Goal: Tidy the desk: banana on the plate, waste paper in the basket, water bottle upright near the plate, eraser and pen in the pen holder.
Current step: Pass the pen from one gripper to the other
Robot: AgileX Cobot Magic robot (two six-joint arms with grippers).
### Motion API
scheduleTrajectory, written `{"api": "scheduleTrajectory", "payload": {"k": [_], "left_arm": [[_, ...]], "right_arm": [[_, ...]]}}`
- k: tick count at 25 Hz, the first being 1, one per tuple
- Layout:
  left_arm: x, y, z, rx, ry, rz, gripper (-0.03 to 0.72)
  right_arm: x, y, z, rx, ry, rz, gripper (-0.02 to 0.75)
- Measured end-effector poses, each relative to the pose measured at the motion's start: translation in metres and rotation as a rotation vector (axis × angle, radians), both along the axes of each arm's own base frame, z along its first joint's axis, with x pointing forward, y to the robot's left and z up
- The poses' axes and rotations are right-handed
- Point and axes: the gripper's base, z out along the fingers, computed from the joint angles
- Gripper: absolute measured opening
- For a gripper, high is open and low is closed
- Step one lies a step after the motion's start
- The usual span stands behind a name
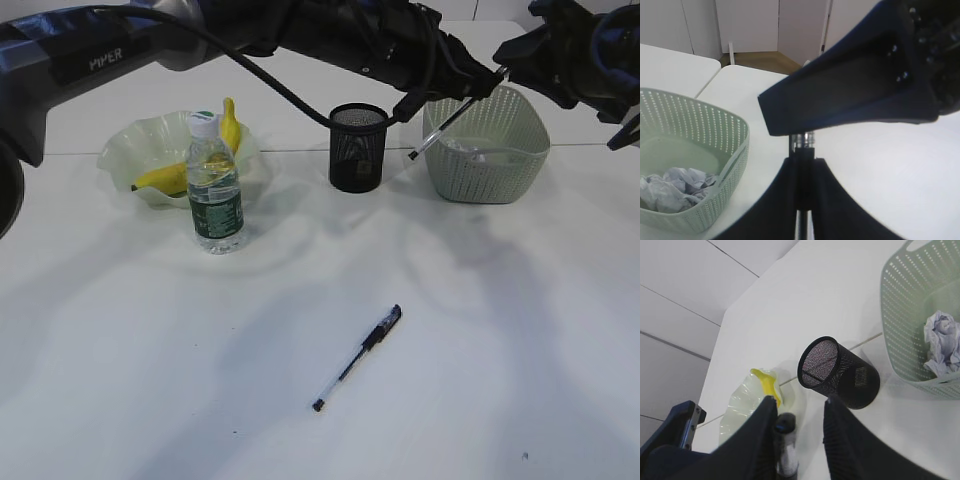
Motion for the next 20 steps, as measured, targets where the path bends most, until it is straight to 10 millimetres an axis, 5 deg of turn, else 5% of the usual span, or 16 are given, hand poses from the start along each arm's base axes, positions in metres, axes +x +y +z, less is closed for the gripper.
{"api": "scheduleTrajectory", "payload": {"k": [8, 20], "left_arm": [[0.0000, 0.0000, 0.0000, 0.000, 0.000, 0.000, 0.013], [0.0000, 0.0000, 0.0000, 0.000, 0.000, 0.000, 0.011]], "right_arm": [[0.0001, -0.0001, 0.0000, 0.001, 0.000, -0.002, 0.133], [0.0003, -0.0001, -0.0002, -0.001, 0.003, -0.009, 0.125]]}}
